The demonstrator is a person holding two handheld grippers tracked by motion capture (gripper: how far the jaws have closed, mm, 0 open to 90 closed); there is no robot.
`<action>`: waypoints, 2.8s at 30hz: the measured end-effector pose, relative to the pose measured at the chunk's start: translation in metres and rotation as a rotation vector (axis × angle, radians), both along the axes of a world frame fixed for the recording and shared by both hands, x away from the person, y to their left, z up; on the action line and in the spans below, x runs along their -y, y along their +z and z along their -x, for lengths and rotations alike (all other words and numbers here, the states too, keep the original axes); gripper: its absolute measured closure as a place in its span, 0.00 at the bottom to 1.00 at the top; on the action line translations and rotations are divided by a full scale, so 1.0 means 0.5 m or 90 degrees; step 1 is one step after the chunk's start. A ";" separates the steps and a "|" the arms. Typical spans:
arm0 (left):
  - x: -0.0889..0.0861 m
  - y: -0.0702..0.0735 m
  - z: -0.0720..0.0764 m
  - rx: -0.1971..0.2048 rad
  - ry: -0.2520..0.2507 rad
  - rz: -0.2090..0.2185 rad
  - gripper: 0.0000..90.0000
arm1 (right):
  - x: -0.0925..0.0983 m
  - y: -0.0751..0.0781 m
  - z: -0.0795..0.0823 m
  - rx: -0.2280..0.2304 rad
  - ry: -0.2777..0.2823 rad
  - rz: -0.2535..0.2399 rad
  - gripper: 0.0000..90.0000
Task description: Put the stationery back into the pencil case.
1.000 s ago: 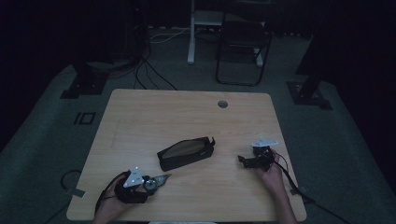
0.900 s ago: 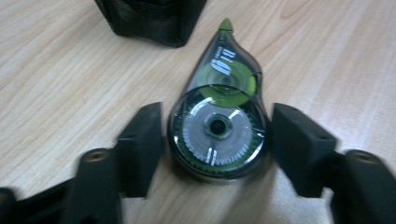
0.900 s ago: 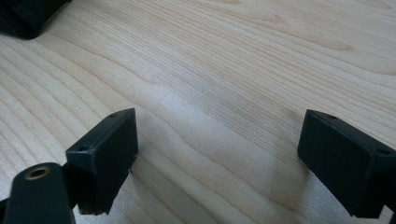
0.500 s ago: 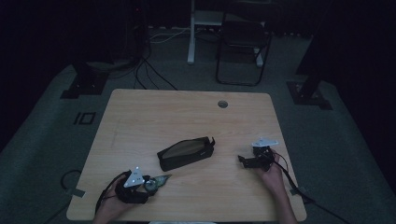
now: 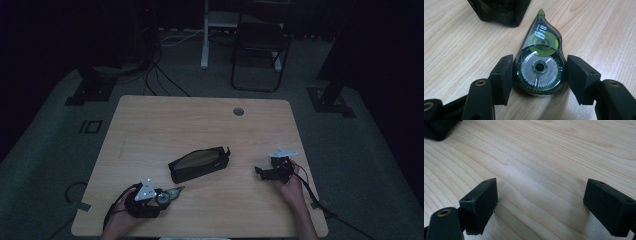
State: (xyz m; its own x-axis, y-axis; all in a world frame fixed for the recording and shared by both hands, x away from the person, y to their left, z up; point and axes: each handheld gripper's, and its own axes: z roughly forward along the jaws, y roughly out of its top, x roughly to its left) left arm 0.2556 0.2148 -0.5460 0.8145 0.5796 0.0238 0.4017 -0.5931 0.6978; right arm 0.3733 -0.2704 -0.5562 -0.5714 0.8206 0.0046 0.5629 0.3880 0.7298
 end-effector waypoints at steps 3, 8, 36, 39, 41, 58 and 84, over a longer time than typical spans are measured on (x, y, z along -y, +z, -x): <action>0.000 0.000 -0.001 -0.001 0.002 0.001 0.46 | 0.000 0.000 0.000 0.000 0.000 0.000 0.13; 0.001 0.001 -0.002 -0.008 0.002 0.008 0.46 | 0.000 0.000 0.000 0.000 0.000 0.000 0.13; -0.005 0.030 0.006 0.005 -0.005 0.072 0.46 | 0.000 0.000 -0.001 0.000 0.002 0.000 0.13; -0.005 0.037 0.008 0.010 -0.006 0.080 0.46 | 0.000 0.000 -0.001 0.000 0.002 0.000 0.13; -0.005 0.040 0.008 0.012 -0.006 0.084 0.46 | 0.000 0.000 -0.001 0.000 0.002 0.000 0.13; -0.014 0.060 0.010 0.025 -0.008 0.101 0.46 | 0.000 0.000 -0.001 0.000 0.002 0.000 0.13; -0.028 0.094 0.018 0.048 -0.008 0.126 0.46 | 0.000 0.000 -0.001 0.000 0.002 0.000 0.13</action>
State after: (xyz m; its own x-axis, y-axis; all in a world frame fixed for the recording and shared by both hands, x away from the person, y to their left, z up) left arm 0.2468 0.2287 -0.4988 0.8220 0.5688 -0.0277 0.3368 -0.4464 0.8290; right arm 0.3738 -0.2705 -0.5562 -0.5742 0.8187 0.0042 0.5612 0.3898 0.7301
